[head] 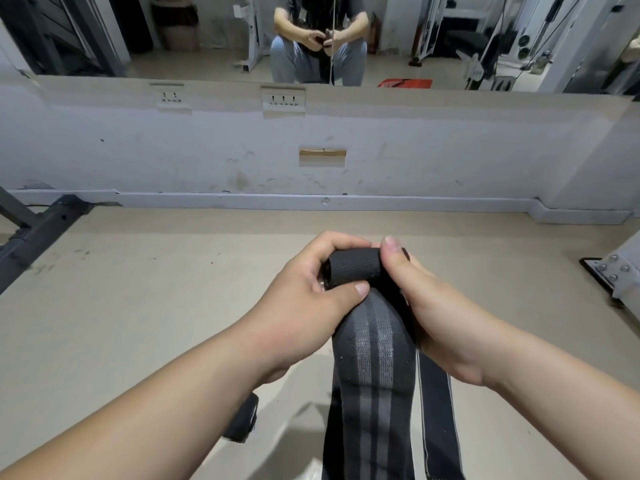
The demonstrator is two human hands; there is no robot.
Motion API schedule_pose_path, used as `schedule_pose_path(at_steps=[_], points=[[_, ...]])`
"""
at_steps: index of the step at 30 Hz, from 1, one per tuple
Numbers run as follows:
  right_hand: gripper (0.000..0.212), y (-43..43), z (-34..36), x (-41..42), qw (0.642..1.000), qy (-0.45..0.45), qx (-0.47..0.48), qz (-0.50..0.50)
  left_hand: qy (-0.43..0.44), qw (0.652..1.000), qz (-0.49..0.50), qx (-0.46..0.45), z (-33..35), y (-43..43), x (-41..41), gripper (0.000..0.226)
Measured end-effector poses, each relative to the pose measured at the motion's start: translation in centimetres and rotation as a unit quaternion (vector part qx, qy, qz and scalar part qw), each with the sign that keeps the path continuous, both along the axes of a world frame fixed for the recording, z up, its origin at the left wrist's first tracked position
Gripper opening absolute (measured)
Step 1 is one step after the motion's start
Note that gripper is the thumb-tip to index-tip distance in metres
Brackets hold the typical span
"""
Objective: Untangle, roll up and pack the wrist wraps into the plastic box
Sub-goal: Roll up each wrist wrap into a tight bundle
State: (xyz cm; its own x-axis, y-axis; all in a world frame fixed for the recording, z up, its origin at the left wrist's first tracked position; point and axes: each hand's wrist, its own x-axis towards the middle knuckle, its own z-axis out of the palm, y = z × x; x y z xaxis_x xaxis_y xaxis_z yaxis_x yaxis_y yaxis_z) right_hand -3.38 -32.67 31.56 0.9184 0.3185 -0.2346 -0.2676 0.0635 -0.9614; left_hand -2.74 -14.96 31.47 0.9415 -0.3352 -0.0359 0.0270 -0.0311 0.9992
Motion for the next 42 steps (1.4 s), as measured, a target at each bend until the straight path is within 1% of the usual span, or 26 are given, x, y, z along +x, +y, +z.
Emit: schedule_pose_path(at_steps=[3, 6, 7, 8, 10, 12, 15, 18, 21, 24, 27, 29, 32, 34, 35, 38, 40, 42], points=[[0.042, -0.1, 0.2, 0.1, 0.999, -0.017, 0.033, -0.028, 0.064, 0.997, 0.011, -0.047, 0.3, -0.2, 0.5, 0.041], [0.034, -0.2, 0.4, 0.0, 0.996, -0.055, 0.065, -0.031, 0.15, 0.98, -0.023, -0.128, 0.6, 0.1, 1.1, 0.036], [0.029, -0.2, 0.3, -0.1, 0.995, -0.078, 0.049, -0.025, 0.168, 0.975, -0.042, -0.14, 0.5, 0.2, 1.3, 0.037], [0.023, -0.2, 0.2, -0.2, 0.994, -0.105, 0.016, -0.017, 0.183, 0.972, -0.061, -0.134, 0.2, 0.3, 1.4, 0.044], [0.024, -0.2, 0.0, -0.3, 0.987, -0.149, -0.062, 0.006, 0.199, 0.974, -0.064, -0.086, -0.4, 0.2, 1.5, 0.057], [0.027, -0.2, 0.0, -0.5, 0.985, -0.152, -0.079, 0.017, 0.18, 0.982, -0.028, -0.052, -0.6, 0.0, 1.4, 0.052], [0.034, 0.1, 0.1, -0.4, 0.988, -0.142, -0.055, -0.002, 0.133, 0.988, 0.018, -0.073, -0.3, -0.1, 1.4, 0.04], [0.051, 0.4, 0.2, -0.3, 0.996, -0.081, -0.011, -0.037, 0.101, 0.989, 0.04, -0.1, 0.1, -0.4, 1.4, 0.035], [0.056, 0.5, 0.7, 0.0, 0.999, -0.027, -0.015, -0.02, 0.032, 0.997, 0.049, -0.053, 0.1, -0.5, 1.3, 0.022], [0.059, 0.3, 0.7, 0.1, 0.999, 0.003, -0.035, -0.007, -0.028, 0.998, 0.037, -0.032, 0.1, -0.3, 1.0, 0.023], [0.053, 0.4, 0.7, 0.0, 0.999, -0.013, -0.039, -0.016, -0.058, 0.997, 0.04, -0.017, 0.0, -0.1, 0.9, 0.03], [0.044, 0.3, 0.4, 0.0, 0.999, -0.034, -0.022, -0.032, -0.033, 0.998, 0.035, -0.032, -0.1, 0.0, 0.9, 0.037], [0.031, 0.3, 0.2, -0.1, 0.997, -0.059, 0.006, -0.043, 0.07, 0.995, 0.001, -0.076, -0.1, -0.1, 0.9, 0.037], [0.023, 0.3, 0.1, -0.1, 0.996, -0.073, 0.021, -0.044, 0.13, 0.987, -0.028, -0.093, -0.2, -0.2, 1.0, 0.044], [0.019, 0.3, 0.1, -0.2, 0.996, -0.074, 0.027, -0.045, 0.146, 0.984, -0.039, -0.09, -0.2, -0.3, 1.1, 0.049], [0.019, -0.1, -0.1, -0.1, 0.996, -0.08, 0.018, -0.046, 0.143, 0.988, -0.043, -0.039, 0.2, -0.5, 1.3, 0.054], [0.024, -0.3, -0.1, 0.0, 0.995, -0.081, 0.017, -0.048, 0.123, 0.992, -0.032, -0.015, 0.2, -0.5, 1.3, 0.046], [0.03, -0.4, 0.1, 0.1, 0.995, -0.079, 0.02, -0.054, 0.108, 0.994, -0.009, -0.023, 0.3, -0.5, 1.1, 0.035]])
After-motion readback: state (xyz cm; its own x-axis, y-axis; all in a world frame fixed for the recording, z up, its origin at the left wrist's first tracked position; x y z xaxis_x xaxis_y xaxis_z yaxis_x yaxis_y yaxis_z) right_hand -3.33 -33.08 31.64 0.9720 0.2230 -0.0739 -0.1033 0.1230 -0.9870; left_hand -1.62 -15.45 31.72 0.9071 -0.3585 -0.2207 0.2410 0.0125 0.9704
